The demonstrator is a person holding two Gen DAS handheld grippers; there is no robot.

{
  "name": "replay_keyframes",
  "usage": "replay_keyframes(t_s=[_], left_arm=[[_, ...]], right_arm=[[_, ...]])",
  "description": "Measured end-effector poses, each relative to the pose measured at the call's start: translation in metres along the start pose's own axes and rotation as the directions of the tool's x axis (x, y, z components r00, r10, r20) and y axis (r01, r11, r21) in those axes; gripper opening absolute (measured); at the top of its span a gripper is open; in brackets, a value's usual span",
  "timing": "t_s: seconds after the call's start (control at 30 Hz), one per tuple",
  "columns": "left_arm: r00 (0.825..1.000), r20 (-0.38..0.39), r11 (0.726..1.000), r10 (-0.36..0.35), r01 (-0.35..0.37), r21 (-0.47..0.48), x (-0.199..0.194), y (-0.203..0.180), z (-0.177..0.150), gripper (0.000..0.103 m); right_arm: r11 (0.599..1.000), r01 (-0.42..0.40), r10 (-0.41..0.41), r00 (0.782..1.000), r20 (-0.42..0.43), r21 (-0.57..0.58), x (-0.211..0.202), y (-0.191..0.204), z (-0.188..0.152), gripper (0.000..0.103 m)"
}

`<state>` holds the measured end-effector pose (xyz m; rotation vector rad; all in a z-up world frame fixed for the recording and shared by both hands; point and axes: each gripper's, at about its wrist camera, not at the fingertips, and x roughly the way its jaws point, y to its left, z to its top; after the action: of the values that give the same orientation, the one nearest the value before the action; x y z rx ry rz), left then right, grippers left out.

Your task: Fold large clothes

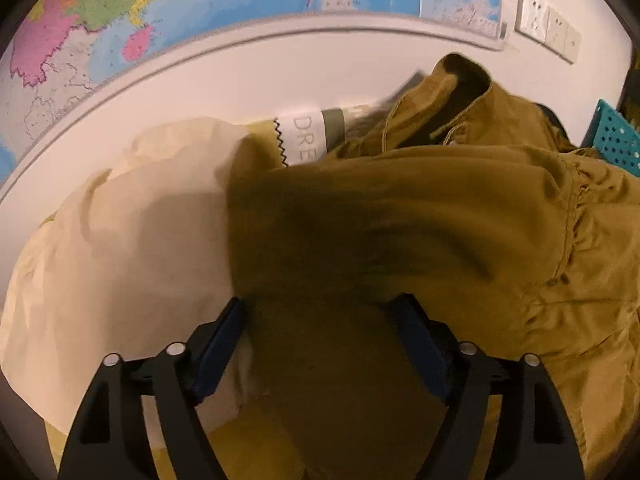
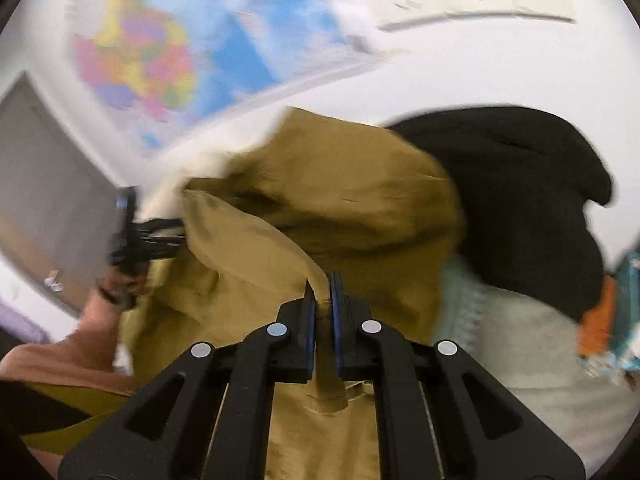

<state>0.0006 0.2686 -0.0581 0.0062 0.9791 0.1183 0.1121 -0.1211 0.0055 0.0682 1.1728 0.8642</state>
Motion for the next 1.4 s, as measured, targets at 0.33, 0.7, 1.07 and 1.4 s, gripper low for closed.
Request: replay_keyframes(t_s=[0.33, 0.7, 1.07, 1.4], left_arm=[[0.995, -0.008, 0.995, 0.095, -0.095, 0.012, 0.002, -0.002, -0.004, 0.073], [0.988, 0.136, 0.996, -0.067, 0.058, 0.068, -0.042, -0.004, 0.071, 0.073], [0.991, -0.135, 0.996, 0.011, 0.002, 0.093, 0.069, -0.010, 0.133, 0.001], [0.992, 0.095, 0.995, -0.083, 0.077, 0.064, 0.025, -0.025, 0.185, 0.001]], right_arm=[[0.963, 0.266, -0.255, 0.953, -0.166, 0.050, 0.090, -0.025, 0.009, 0.045], [0.916, 0.316, -0.280, 0.945, 0.172, -0.248, 0.038, 0.070, 0.056, 0.084], [0.873, 0.308, -0.296, 0.951, 0.092, -0.378, 0.180, 0.069, 0.140, 0.085], [0.973, 0.110, -0.081, 0.986, 0.146, -0.202, 0.099, 0.025, 0.131, 0.003]])
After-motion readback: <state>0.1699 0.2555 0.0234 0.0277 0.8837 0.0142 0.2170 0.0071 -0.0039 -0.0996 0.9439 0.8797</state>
